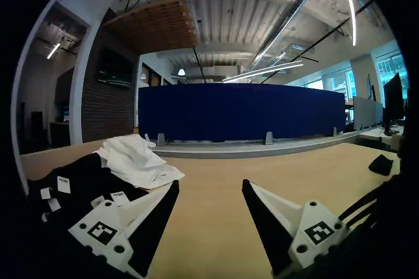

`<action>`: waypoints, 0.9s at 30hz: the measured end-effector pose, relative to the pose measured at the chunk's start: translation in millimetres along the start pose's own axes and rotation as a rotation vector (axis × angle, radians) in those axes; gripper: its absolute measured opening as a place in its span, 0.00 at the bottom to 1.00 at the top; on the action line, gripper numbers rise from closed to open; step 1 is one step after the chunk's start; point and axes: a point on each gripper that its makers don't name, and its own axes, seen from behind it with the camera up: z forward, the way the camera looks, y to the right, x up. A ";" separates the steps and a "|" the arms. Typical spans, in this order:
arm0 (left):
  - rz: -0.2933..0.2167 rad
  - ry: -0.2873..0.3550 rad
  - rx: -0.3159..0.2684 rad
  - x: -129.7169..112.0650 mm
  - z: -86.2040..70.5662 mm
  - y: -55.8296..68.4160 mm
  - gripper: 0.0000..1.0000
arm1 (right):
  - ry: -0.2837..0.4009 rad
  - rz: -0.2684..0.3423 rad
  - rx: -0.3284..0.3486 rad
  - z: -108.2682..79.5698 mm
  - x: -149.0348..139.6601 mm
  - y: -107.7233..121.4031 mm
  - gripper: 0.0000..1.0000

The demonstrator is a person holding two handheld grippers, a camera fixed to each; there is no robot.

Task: Fold towel

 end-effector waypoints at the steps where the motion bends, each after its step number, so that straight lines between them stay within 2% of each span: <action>1: 0.000 0.000 0.000 0.0 0.0 0.0 0.89 | 0.002 -0.003 0.001 -0.4 0.2 -0.3 1.00; 18: 0.000 0.000 0.000 0.2 -0.1 -0.6 0.89 | 0.019 -0.046 0.019 -5.6 1.4 -7.1 1.00; 27: 0.000 0.000 0.000 -0.4 -0.4 -0.2 0.89 | 0.019 -0.093 0.026 -5.4 -1.9 -13.8 1.00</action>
